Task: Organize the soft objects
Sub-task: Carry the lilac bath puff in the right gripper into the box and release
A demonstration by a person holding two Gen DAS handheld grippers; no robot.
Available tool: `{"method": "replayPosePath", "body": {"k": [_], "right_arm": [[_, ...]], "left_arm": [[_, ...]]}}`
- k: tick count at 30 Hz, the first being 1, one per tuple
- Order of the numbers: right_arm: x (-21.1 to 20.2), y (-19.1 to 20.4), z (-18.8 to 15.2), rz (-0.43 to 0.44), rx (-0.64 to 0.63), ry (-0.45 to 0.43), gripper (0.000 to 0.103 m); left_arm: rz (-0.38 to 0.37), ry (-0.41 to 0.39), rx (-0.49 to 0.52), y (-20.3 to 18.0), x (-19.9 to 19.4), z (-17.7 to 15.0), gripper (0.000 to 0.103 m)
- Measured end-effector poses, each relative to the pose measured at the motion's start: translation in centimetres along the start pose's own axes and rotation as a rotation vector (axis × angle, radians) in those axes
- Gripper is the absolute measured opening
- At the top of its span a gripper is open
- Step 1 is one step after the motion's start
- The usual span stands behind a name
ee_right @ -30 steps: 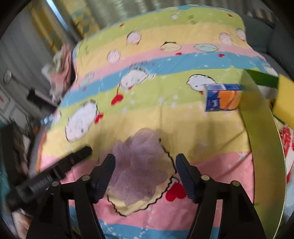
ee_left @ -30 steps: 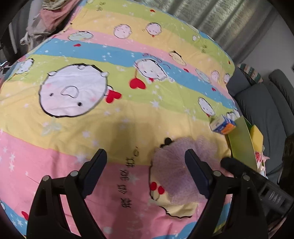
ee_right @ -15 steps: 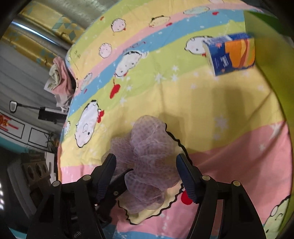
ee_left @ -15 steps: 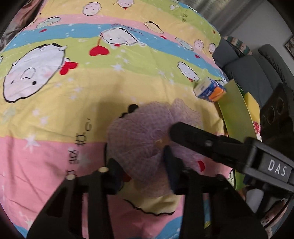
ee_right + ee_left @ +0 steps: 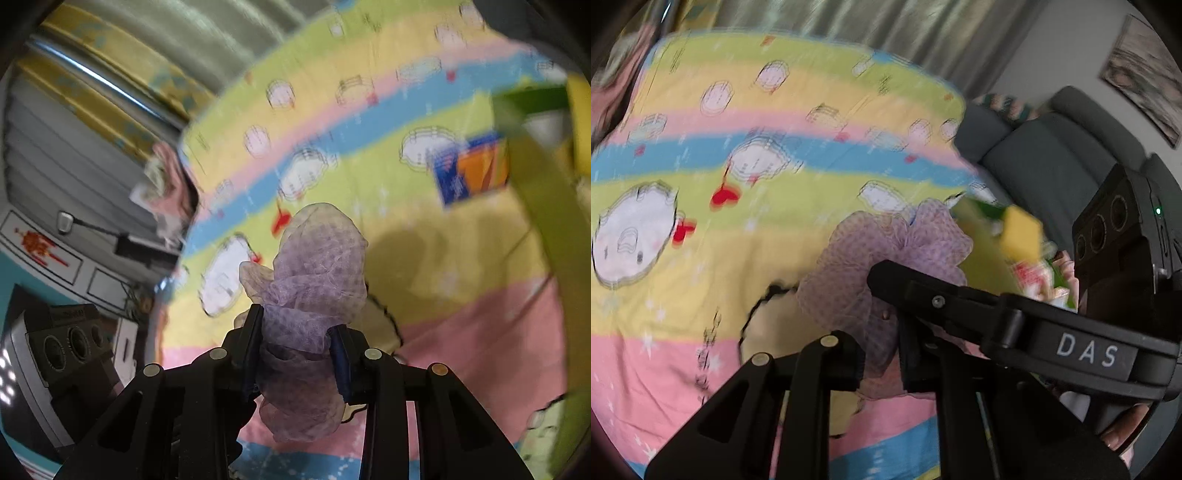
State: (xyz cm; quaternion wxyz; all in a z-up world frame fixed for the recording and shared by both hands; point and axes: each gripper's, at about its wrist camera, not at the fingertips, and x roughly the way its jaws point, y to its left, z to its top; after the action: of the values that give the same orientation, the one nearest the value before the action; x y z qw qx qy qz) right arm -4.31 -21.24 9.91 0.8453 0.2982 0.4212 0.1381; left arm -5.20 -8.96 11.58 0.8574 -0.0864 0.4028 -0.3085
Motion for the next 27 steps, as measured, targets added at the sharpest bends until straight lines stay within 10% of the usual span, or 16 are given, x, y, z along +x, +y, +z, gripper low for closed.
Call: {"method": "replayPosePath", "body": {"k": [14, 27], "right_arm": [[-17.6, -8.1, 2.1, -0.081, 0.146, -0.477, 0.037], [-19.3, -17.6, 2.1, -0.122, 0.401, -0.53, 0.037]], "left_arm": [[-0.219, -0.008, 0.31, -17.2, 5.6, 3.5, 0.01], [-0.175, 0.123, 0.413, -21.5, 12.7, 2.3, 0.011]]}}
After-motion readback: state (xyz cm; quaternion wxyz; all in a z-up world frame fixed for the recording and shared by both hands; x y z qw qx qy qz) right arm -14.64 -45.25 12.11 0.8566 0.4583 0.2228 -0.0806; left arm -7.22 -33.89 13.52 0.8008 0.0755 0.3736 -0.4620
